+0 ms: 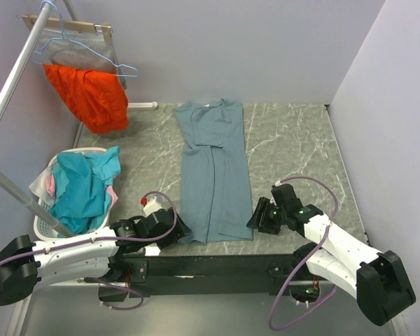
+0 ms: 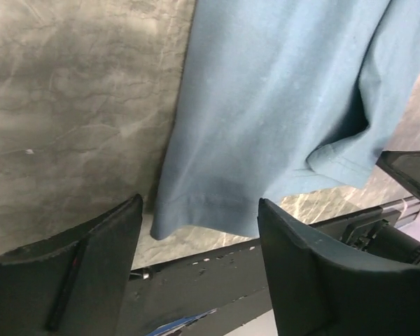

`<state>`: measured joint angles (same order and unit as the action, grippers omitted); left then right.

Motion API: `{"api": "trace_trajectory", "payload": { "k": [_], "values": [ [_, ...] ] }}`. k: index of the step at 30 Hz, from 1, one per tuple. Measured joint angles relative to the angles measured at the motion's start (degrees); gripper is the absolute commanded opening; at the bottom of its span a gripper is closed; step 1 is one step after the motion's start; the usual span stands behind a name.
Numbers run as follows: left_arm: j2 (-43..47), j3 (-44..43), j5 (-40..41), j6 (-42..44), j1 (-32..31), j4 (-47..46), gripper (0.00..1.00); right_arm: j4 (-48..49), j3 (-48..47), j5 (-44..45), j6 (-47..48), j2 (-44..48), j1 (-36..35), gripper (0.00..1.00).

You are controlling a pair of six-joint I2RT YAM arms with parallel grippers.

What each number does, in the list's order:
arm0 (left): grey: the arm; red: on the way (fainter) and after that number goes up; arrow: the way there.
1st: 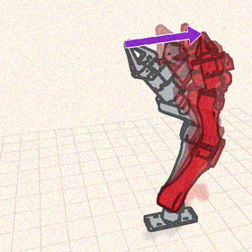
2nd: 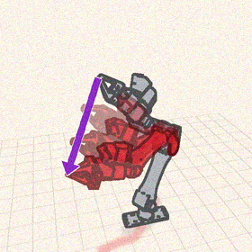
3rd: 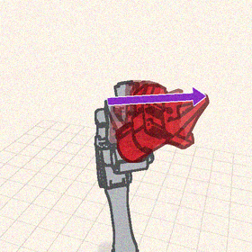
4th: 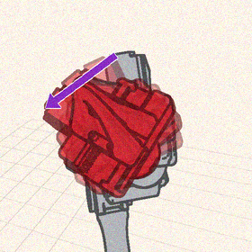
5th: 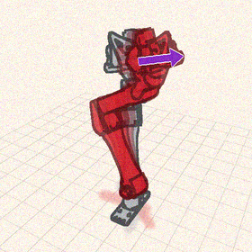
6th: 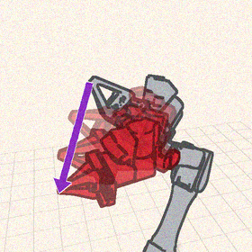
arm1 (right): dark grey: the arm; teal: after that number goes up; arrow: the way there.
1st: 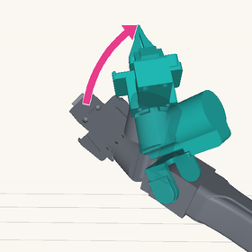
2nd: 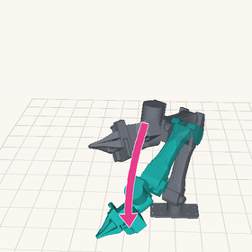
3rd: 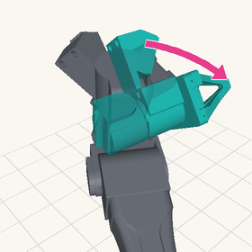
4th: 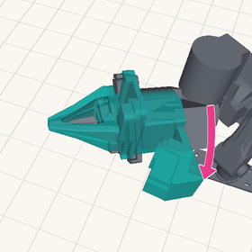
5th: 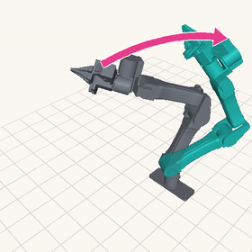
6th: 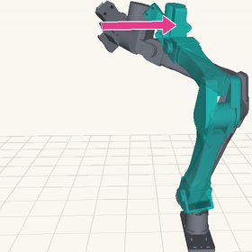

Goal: Fold and stack the t-shirts
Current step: Grab the bottom of the folded rectangular tshirt with both arms

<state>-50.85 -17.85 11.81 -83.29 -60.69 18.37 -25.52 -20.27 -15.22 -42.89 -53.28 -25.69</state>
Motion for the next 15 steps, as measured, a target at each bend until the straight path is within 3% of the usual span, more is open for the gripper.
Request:
{"api": "trace_trajectory", "payload": {
  "k": [4,7,8,10,11,12,15],
  "values": [
    [-1.2,0.0,-0.5,0.1,0.0,-1.6,0.68,3.0,1.1,-2.1,-1.0,-0.6,-0.3,0.53],
    [-3.3,0.1,-1.4,0.2,0.0,-3.9,0.52,5.6,1.6,-3.5,-1.9,-2.2,-1.5,0.43],
    [-4.2,0.2,-1.7,0.1,0.0,-4.5,0.40,6.2,1.7,-3.8,-2.2,-2.7,-2.0,0.37],
    [-5.6,0.1,-2.1,0.1,0.0,-5.4,0.27,7.2,1.9,-4.0,-2.7,-3.5,-3.0,0.26],
    [-6.3,0.2,-2.3,0.2,0.0,-5.5,0.02,7.6,2.1,-4.1,-2.8,-4.0,-3.4,0.09],
    [-7.0,0.1,-2.5,0.3,0.0,-5.9,0.01,7.8,2.1,-4.1,-3.0,-4.4,-3.7,0.00],
    [-8.0,-0.3,-2.8,0.8,-0.1,-5.9,0.01,8.4,2.2,-3.9,-3.4,-5.4,-4.2,0.00]
  ]
}}
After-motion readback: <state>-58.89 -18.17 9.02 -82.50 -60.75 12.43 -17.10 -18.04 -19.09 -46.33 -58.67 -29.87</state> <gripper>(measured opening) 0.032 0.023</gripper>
